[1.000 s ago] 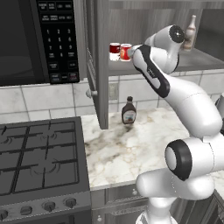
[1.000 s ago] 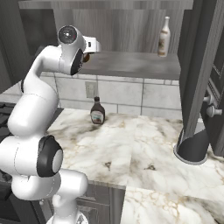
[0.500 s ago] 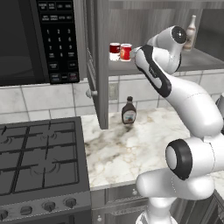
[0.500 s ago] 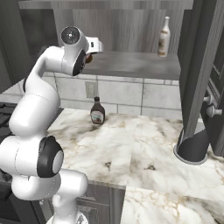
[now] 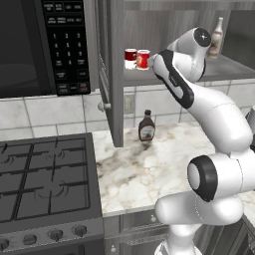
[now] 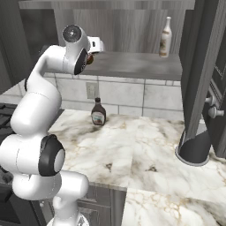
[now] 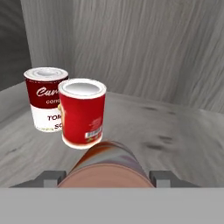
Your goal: Pick the cans from the counter and place them in their designated side in the cabinet.
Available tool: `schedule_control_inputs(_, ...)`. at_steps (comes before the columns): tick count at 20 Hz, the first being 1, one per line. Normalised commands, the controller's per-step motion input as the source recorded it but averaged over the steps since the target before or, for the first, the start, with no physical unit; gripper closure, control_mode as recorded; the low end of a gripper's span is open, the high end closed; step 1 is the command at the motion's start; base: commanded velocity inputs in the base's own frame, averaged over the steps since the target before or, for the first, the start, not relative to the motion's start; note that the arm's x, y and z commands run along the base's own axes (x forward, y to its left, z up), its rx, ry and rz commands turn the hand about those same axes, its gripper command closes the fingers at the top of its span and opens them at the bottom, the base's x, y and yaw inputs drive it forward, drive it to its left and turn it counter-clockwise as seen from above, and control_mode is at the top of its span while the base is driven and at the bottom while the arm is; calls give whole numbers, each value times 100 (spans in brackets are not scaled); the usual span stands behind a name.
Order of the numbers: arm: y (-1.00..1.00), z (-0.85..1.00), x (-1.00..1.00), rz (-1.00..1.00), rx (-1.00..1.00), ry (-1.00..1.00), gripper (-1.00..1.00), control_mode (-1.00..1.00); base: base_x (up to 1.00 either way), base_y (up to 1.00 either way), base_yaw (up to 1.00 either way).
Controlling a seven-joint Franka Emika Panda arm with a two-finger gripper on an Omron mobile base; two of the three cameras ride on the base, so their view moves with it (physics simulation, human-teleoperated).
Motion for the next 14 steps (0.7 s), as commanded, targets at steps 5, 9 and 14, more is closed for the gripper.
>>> schedule_control_inputs(5, -4, -18, 2, 1, -4, 0, 100, -100, 0, 0, 0)
schedule_control_inputs(9, -4, -22, 5, 1, -4, 0, 100, -100, 0, 0, 0)
schedule_control_inputs(14, -2, -20, 16, 1, -3, 4, 100, -100, 0, 0, 0)
